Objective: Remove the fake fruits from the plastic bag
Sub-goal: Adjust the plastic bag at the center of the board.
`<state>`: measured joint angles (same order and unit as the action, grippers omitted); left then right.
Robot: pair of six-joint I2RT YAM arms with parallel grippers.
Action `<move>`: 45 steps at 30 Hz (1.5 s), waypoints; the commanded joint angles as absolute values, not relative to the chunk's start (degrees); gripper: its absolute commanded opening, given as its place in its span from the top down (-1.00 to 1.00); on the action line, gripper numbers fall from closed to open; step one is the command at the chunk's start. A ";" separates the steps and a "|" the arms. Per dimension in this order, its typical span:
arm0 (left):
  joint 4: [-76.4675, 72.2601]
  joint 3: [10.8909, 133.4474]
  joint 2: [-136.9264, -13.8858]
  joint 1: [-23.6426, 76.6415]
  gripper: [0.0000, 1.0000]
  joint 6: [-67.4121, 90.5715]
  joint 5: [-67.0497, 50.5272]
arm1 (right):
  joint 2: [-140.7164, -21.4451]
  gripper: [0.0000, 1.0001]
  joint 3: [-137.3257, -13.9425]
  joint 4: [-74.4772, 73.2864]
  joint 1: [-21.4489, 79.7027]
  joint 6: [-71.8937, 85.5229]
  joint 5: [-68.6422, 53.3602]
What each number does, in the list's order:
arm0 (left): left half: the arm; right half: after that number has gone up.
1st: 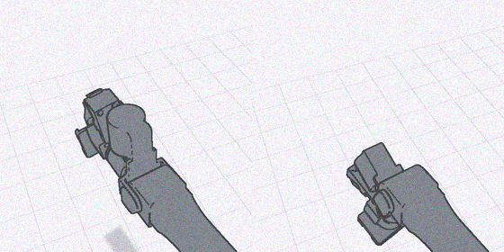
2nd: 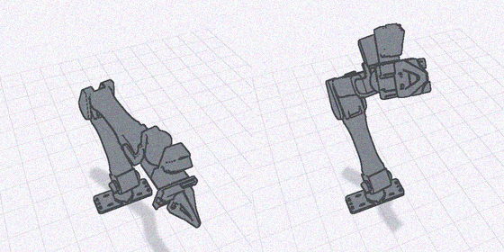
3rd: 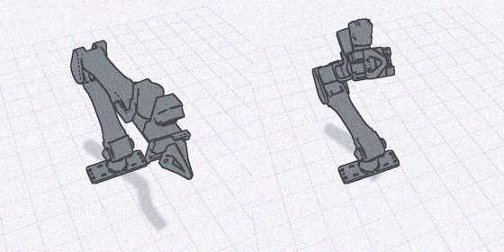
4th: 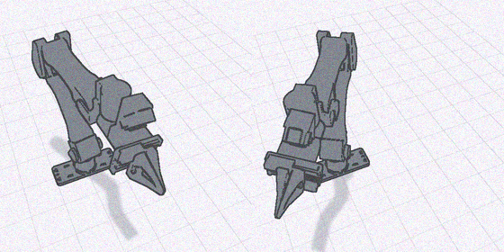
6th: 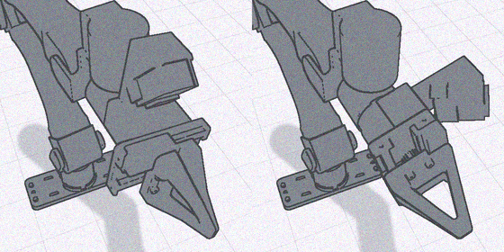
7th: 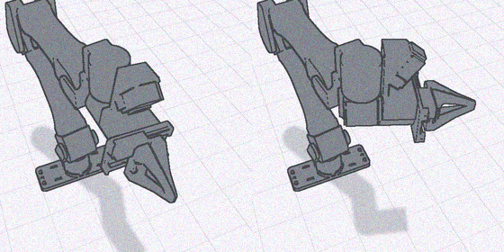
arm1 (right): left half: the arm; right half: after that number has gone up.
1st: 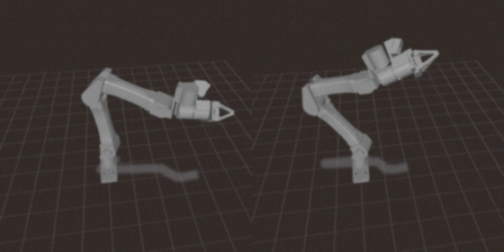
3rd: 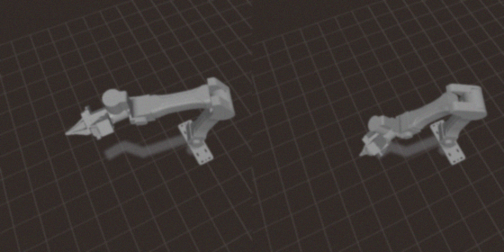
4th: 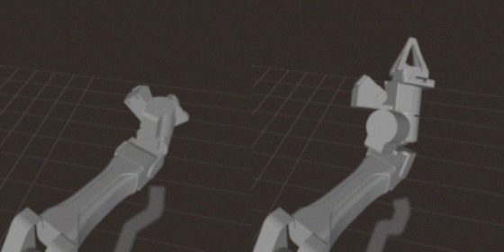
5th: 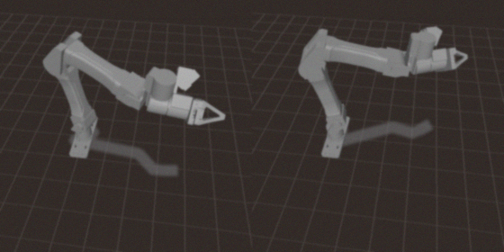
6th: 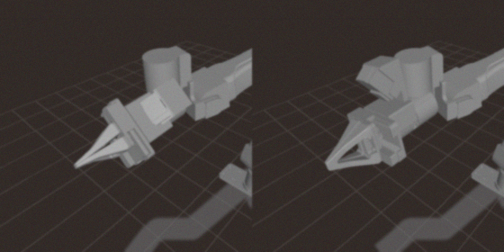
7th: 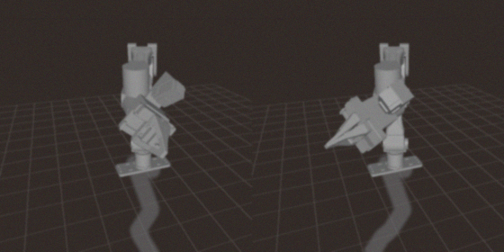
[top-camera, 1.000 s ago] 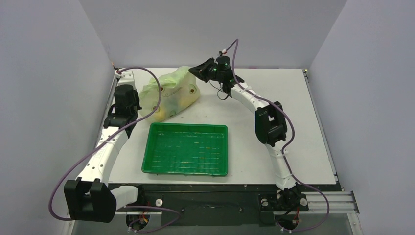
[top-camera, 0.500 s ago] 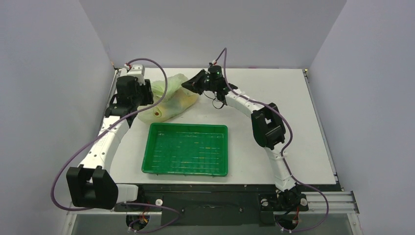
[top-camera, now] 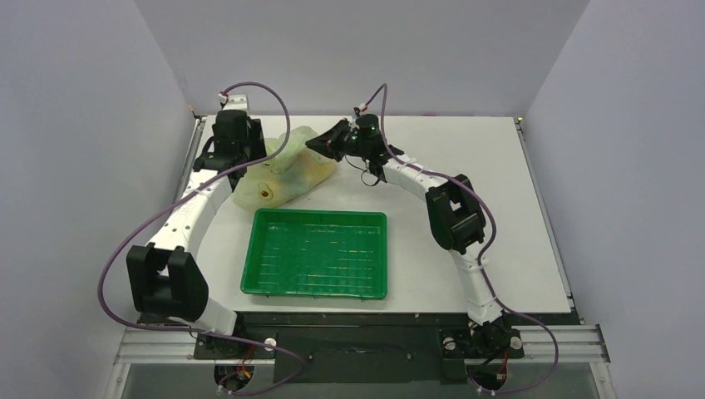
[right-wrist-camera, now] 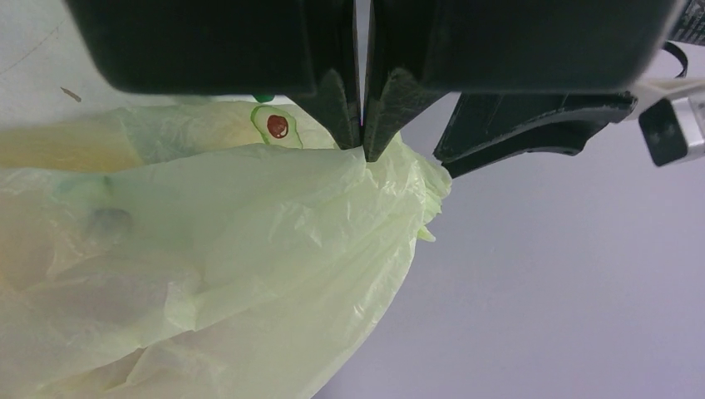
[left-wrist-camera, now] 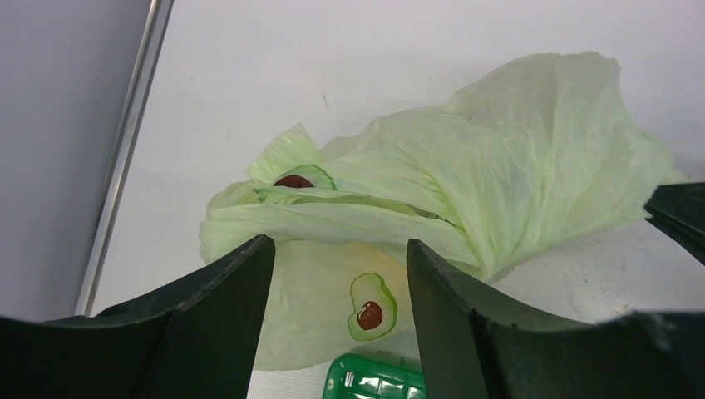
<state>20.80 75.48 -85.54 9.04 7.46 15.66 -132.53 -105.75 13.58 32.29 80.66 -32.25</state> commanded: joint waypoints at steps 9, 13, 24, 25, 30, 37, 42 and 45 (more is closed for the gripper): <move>27.12 84.37 -91.43 8.01 -0.15 41.84 19.84 | -126.47 1.00 -105.37 19.76 31.51 81.91 -34.13; 26.52 83.43 -92.10 7.73 -0.05 45.17 18.50 | -126.50 1.00 -104.58 20.10 31.63 81.93 -34.09; 18.62 77.50 -90.92 1.70 0.77 38.70 8.08 | -127.21 1.00 -105.07 20.74 31.97 82.85 -33.79; 18.63 77.38 -90.58 1.13 0.93 36.94 7.12 | -127.24 1.00 -105.04 20.74 31.89 82.70 -33.77; 15.47 72.45 -84.70 -2.25 1.00 30.02 2.29 | -127.46 1.00 -104.61 20.29 30.52 82.10 -33.41; 5.50 59.71 -73.64 -5.88 1.00 22.17 -7.94 | -130.76 0.94 -110.93 13.21 27.51 77.06 -34.00; -2.07 53.58 -72.26 -5.99 1.00 21.58 -16.79 | -126.34 0.46 -106.25 14.37 28.27 72.22 -31.01; -1.51 54.40 -72.67 -5.76 1.00 21.81 -19.91 | -121.64 0.05 -102.04 12.46 30.18 68.30 -27.11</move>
<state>4.51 53.91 -72.73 -5.93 23.38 -12.10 -130.08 -105.38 12.95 27.09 75.05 -31.42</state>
